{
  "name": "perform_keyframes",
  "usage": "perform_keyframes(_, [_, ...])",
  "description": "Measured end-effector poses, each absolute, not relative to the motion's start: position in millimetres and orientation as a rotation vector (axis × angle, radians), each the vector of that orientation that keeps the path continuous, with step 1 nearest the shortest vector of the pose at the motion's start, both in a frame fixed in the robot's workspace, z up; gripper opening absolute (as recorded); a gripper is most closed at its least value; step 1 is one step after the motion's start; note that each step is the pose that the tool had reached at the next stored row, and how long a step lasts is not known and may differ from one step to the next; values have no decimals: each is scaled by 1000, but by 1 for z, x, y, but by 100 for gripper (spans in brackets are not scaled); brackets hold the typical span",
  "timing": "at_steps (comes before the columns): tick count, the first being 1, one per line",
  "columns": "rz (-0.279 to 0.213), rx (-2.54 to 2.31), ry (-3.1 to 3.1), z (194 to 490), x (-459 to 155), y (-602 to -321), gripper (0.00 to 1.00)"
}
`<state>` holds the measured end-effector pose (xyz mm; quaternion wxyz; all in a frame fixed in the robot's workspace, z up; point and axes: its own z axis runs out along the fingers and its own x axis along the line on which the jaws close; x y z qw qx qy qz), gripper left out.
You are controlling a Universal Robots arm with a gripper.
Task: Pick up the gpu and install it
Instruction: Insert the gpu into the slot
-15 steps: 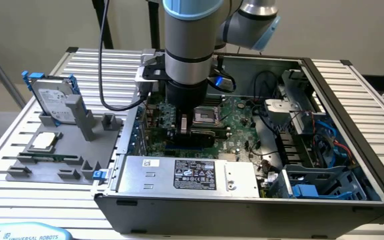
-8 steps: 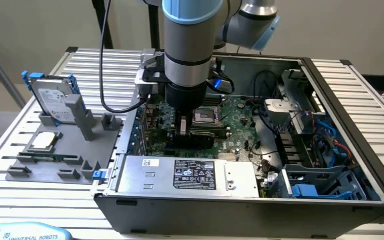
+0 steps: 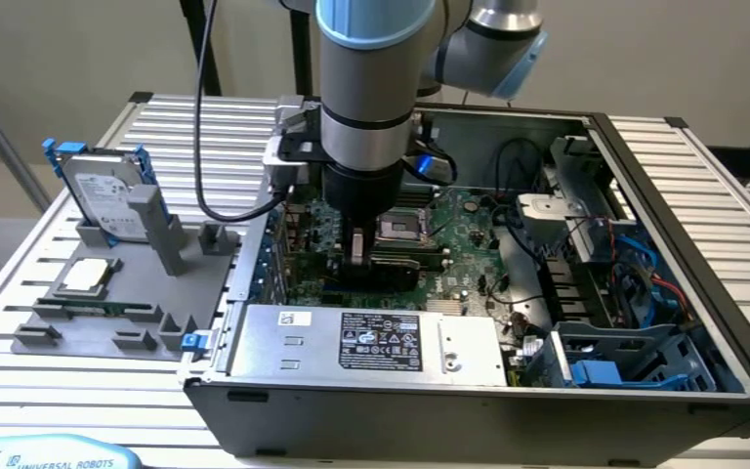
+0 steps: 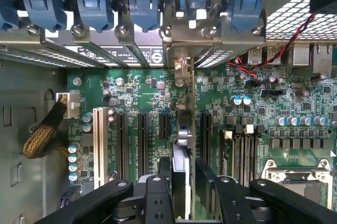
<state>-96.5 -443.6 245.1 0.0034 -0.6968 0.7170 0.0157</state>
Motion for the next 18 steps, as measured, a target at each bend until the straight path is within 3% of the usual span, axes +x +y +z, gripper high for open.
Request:
perform_keyframes(9, [49,-2185,2248,284,-96,-444,34])
perform_keyframes(16, [49,-2185,2248,287,-96,-444,11])
perform_keyframes(18, [49,-2185,2248,287,-96,-444,11])
